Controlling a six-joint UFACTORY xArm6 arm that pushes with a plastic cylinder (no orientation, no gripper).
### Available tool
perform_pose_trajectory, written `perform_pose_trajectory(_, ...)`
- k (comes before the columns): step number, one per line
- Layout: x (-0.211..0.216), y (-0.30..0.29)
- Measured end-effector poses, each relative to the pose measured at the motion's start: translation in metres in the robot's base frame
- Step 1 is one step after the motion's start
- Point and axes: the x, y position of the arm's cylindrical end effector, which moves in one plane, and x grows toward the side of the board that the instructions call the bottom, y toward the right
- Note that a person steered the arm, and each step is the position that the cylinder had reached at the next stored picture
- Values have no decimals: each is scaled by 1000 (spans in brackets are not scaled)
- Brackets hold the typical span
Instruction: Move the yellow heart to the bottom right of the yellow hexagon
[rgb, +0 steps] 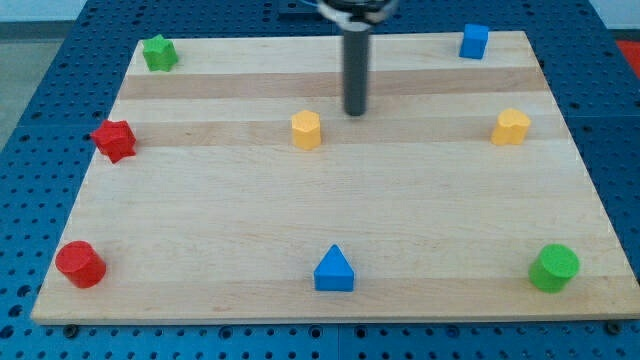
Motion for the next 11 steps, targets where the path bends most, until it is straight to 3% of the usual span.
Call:
perform_pose_trajectory(2, 0, 210)
perform_pose_trajectory(3, 10, 283)
perform_pose_trajectory(4, 25, 276)
perform_pose_trajectory(6, 27, 166)
perform_pose_trajectory(7, 27, 154)
perform_pose_trajectory(9, 33, 190)
perform_pose_trajectory(10, 46, 183)
perform_pose_trajectory(11, 48, 137)
